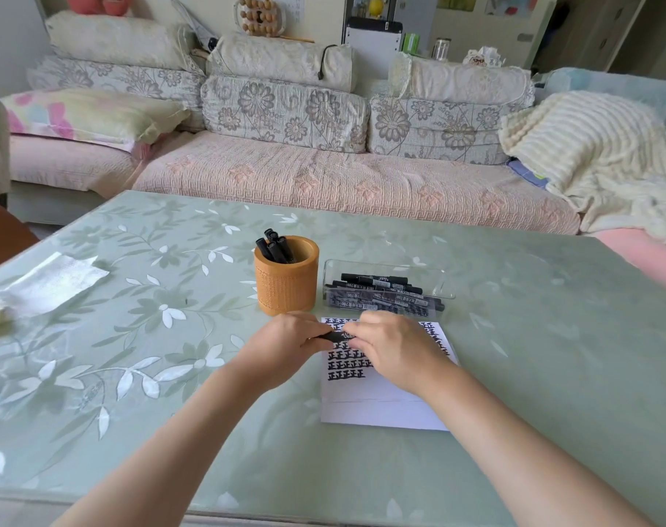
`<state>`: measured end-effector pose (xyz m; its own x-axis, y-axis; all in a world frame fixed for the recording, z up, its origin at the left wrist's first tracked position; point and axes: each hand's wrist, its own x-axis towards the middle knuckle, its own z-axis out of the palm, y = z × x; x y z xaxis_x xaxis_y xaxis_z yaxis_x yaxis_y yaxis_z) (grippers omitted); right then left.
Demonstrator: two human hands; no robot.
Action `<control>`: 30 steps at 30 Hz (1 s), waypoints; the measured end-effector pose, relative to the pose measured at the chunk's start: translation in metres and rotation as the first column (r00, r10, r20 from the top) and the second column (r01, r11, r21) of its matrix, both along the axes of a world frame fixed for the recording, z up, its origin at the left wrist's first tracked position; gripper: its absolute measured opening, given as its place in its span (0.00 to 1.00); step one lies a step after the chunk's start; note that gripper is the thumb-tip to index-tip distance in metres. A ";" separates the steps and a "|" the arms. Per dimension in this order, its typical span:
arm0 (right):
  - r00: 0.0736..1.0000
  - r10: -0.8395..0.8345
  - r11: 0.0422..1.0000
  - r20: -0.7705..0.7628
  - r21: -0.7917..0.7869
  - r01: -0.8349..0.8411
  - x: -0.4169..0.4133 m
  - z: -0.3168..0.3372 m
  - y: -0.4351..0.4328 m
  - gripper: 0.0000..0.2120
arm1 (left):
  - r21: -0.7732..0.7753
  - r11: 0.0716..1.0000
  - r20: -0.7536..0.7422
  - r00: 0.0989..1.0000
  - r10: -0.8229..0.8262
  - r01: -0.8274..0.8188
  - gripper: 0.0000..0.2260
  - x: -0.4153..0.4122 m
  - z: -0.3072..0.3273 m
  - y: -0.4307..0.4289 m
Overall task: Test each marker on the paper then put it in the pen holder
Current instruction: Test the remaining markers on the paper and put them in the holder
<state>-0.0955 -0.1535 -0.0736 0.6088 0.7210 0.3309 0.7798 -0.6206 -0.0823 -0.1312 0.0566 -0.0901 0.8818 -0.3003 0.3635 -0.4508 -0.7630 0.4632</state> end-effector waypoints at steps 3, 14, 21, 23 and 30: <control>0.954 -0.076 0.995 -0.289 0.039 0.091 -0.004 0.007 0.004 0.11 | 0.039 0.999 0.050 0.998 -0.031 0.029 0.08 -0.001 0.000 0.006; 0.999 0.038 0.999 -0.017 0.032 -0.038 0.001 0.004 -0.003 0.08 | -0.040 0.999 -0.203 0.979 0.005 -0.013 0.08 -0.007 0.009 0.002; 0.999 0.032 0.999 -0.004 0.018 -0.032 -0.004 0.006 -0.001 0.08 | -0.063 0.998 -0.256 0.967 0.004 -0.021 0.07 -0.007 0.009 0.006; 0.985 -0.045 0.999 -0.165 -0.010 0.044 -0.005 0.005 -0.001 0.12 | -0.011 1.000 -0.136 0.990 -0.027 0.026 0.07 -0.009 0.006 0.008; 0.997 0.012 0.999 -0.080 0.037 -0.009 -0.004 0.007 -0.009 0.08 | -0.002 0.999 -0.287 0.957 0.045 -0.048 0.11 -0.012 0.007 0.005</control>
